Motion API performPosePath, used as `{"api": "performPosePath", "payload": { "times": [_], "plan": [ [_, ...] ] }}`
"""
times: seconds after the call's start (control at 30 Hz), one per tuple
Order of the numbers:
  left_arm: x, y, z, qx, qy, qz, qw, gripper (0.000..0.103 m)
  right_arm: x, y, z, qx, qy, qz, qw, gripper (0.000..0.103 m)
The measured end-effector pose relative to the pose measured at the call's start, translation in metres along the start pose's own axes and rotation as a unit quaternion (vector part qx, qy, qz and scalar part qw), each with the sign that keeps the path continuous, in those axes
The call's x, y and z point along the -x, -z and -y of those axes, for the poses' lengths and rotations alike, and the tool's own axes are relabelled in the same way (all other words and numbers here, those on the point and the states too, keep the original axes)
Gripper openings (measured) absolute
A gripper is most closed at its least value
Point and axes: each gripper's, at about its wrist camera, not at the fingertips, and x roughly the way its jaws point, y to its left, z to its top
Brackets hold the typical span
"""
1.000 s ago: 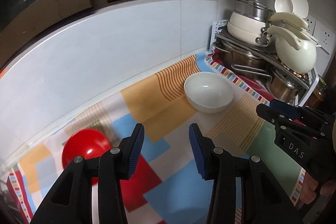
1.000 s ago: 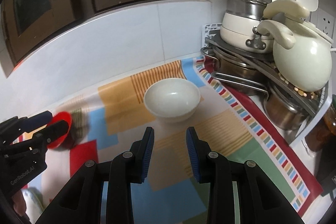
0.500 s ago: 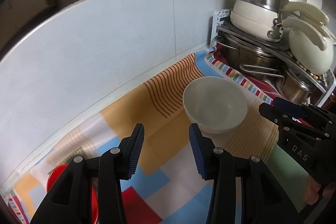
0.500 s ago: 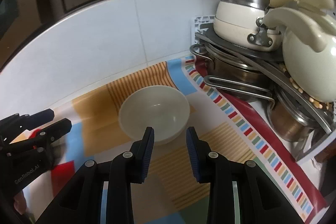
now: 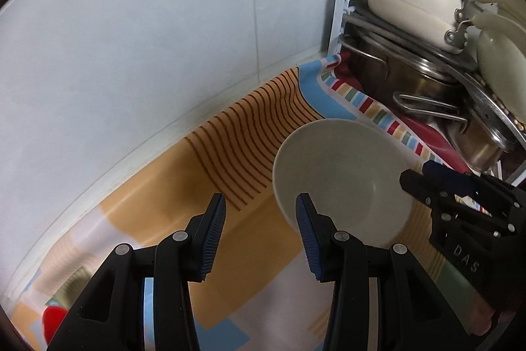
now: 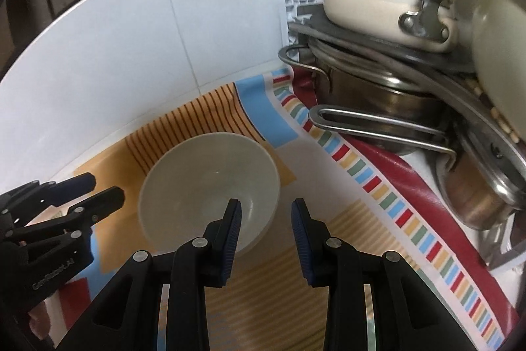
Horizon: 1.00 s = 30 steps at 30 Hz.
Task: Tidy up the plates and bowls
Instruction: 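Move both grippers to the rim of the white bowl by the pot rack, then close both grippers on the rim of the white bowl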
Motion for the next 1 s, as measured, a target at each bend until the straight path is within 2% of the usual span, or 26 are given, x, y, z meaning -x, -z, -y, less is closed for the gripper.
{"api": "performPosePath", "payload": {
  "times": [0.2, 0.3, 0.47, 0.63, 1.0],
  "plan": [
    [-0.028, -0.005, 0.008, 0.001, 0.017, -0.026, 0.9995, 0.042, -0.02, -0.001, 0.007, -0.012, -0.008, -0.02, 1.0, 0.033],
    [-0.037, -0.006, 0.01, 0.002, 0.017, -0.035, 0.9992, 0.036, -0.027, -0.001, 0.008, -0.016, -0.012, -0.026, 0.999, 0.032],
    [-0.044, -0.006, 0.012, 0.003, 0.02, -0.044, 0.9988, 0.029, -0.035, 0.0, 0.009, -0.011, -0.014, -0.033, 0.999, 0.023],
    [-0.049, -0.006, 0.012, 0.008, 0.034, -0.052, 0.998, 0.014, -0.036, 0.0, 0.008, -0.004, -0.009, -0.029, 1.0, 0.016],
    [-0.037, -0.004, 0.011, 0.016, 0.023, -0.052, 0.9983, 0.013, -0.033, 0.001, 0.007, -0.007, -0.007, -0.031, 0.999, 0.012]
  ]
}}
